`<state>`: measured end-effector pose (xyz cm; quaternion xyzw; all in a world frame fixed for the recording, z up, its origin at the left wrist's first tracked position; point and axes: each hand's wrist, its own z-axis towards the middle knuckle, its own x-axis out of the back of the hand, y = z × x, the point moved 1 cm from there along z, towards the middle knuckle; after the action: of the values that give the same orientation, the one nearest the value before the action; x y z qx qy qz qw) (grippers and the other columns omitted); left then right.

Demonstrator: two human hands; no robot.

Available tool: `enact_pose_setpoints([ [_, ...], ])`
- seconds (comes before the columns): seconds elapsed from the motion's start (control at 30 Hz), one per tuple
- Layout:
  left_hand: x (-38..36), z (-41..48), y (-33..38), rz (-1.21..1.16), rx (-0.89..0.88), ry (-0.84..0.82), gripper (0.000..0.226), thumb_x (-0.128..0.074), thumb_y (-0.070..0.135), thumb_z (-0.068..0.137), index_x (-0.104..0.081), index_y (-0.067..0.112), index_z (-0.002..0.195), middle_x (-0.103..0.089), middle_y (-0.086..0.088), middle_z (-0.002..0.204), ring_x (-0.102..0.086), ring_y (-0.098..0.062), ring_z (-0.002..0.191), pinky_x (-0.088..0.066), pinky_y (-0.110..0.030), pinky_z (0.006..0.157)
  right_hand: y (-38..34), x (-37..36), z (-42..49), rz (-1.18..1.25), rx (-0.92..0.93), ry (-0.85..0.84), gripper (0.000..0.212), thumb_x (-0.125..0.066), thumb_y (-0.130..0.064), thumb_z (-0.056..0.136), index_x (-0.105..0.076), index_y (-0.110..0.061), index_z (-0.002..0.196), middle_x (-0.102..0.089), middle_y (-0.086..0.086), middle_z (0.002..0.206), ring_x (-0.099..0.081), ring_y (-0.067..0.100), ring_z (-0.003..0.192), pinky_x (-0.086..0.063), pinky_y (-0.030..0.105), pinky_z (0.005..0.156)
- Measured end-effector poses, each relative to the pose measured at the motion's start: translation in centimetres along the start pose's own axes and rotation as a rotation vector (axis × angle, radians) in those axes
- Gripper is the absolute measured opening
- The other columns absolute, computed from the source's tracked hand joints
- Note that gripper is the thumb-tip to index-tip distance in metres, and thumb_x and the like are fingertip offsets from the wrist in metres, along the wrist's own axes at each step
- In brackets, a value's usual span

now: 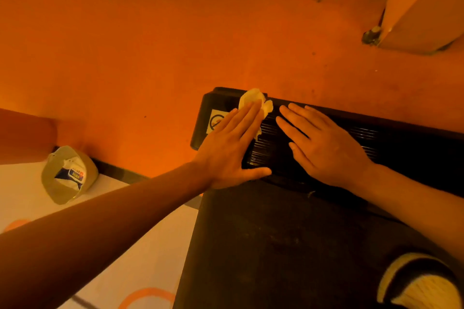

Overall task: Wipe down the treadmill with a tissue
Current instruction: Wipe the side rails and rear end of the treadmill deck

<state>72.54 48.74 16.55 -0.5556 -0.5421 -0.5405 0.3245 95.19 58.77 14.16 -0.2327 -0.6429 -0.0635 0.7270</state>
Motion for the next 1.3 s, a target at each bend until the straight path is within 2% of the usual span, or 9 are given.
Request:
enact_pose_setpoints([
  [0.13, 0.3, 0.3, -0.4, 0.013, 0.032, -0.015, 0.111, -0.029, 0.085, 0.091, -0.003, 0.007, 0.165, 0.004, -0.011, 0.173, 0.006, -0.022, 0.160, 0.000, -0.042, 0.130, -0.2, 0.2, 0.1, 0.010, -0.005, 0.007, 0.055, -0.035, -0.029, 0.108, -0.040, -0.003, 0.156, -0.036, 0.019, 0.164, -0.030, 0.033, 0.154, -0.026, 0.050, 0.126],
  [0.3, 0.6, 3.3, -0.4, 0.049, 0.099, 0.001, 0.112, -0.023, 0.088, 0.089, -0.013, 0.007, 0.165, -0.014, -0.014, 0.172, -0.007, -0.025, 0.160, -0.003, -0.043, 0.130, 0.1, 0.1, -0.1, 0.003, -0.001, 0.001, 0.056, -0.036, -0.029, 0.107, -0.038, -0.005, 0.158, -0.034, 0.016, 0.165, -0.027, 0.030, 0.156, -0.022, 0.047, 0.128],
  [0.57, 1.5, 0.2, -4.3, -0.004, 0.242, 0.009, 0.112, -0.012, 0.091, 0.087, -0.006, 0.011, 0.166, -0.005, -0.013, 0.173, -0.001, -0.026, 0.160, -0.002, -0.046, 0.130, -0.1, 0.2, 0.1, 0.036, -0.014, 0.002, 0.055, -0.032, -0.029, 0.107, -0.040, -0.005, 0.156, -0.038, 0.017, 0.163, -0.031, 0.033, 0.153, -0.030, 0.051, 0.124],
  [0.7, 0.2, 2.4, -0.5, -0.026, 0.116, -0.004, 0.113, -0.022, 0.089, 0.087, -0.003, 0.011, 0.166, -0.002, -0.011, 0.173, 0.003, -0.023, 0.161, 0.000, -0.045, 0.130, 0.1, 0.4, 0.1, 0.033, -0.009, -0.003, 0.056, -0.034, -0.030, 0.107, -0.040, -0.006, 0.157, -0.036, 0.016, 0.164, -0.030, 0.031, 0.154, -0.028, 0.049, 0.126],
  [0.87, 1.4, 0.3, -5.6, 0.014, 0.217, 0.058, 0.106, -0.014, 0.087, 0.091, -0.013, 0.011, 0.166, -0.016, -0.014, 0.171, -0.012, -0.027, 0.159, -0.004, -0.044, 0.130, 0.1, 0.4, 0.0, 0.049, -0.017, -0.006, 0.056, -0.032, -0.030, 0.107, -0.040, -0.007, 0.157, -0.037, 0.015, 0.164, -0.031, 0.031, 0.154, -0.030, 0.050, 0.124],
  [0.97, 1.5, -0.9, -5.9, -0.006, 0.288, 0.032, 0.109, -0.017, 0.088, 0.090, -0.002, 0.011, 0.166, -0.002, -0.013, 0.173, 0.000, -0.026, 0.161, 0.000, -0.045, 0.130, -0.1, 0.5, 0.1, 0.049, -0.018, -0.001, 0.056, -0.032, -0.030, 0.106, -0.041, -0.006, 0.156, -0.038, 0.016, 0.163, -0.033, 0.032, 0.153, -0.032, 0.051, 0.124],
  [1.1, 0.2, -1.5, -0.5, -0.075, 0.158, -0.014, 0.117, -0.025, 0.090, 0.085, 0.007, 0.010, 0.165, 0.014, -0.010, 0.173, 0.012, -0.024, 0.160, 0.001, -0.048, 0.130, 0.0, 0.5, 0.0, 0.047, -0.020, -0.006, 0.057, -0.032, -0.031, 0.106, -0.040, -0.007, 0.157, -0.037, 0.015, 0.163, -0.032, 0.031, 0.153, -0.031, 0.050, 0.124],
  [1.2, -0.5, -2.6, -0.9, -0.051, 0.135, -0.007, 0.113, -0.025, 0.088, 0.089, 0.001, 0.010, 0.166, 0.010, -0.009, 0.173, 0.008, -0.023, 0.160, -0.006, -0.051, 0.130, -0.1, 0.5, 0.2, 0.037, -0.016, -0.006, 0.057, -0.032, -0.031, 0.106, -0.041, -0.007, 0.157, -0.038, 0.015, 0.163, -0.032, 0.031, 0.153, -0.030, 0.049, 0.124],
  [1.3, 0.3, -1.5, -3.3, -0.039, 0.237, 0.063, 0.110, -0.015, 0.088, 0.090, -0.005, 0.009, 0.166, 0.003, -0.011, 0.173, 0.005, -0.022, 0.160, -0.003, -0.047, 0.130, -0.2, 0.4, 0.2, 0.038, -0.027, -0.005, 0.056, -0.032, -0.031, 0.107, -0.041, -0.007, 0.156, -0.038, 0.015, 0.163, -0.032, 0.031, 0.153, -0.029, 0.049, 0.125],
])
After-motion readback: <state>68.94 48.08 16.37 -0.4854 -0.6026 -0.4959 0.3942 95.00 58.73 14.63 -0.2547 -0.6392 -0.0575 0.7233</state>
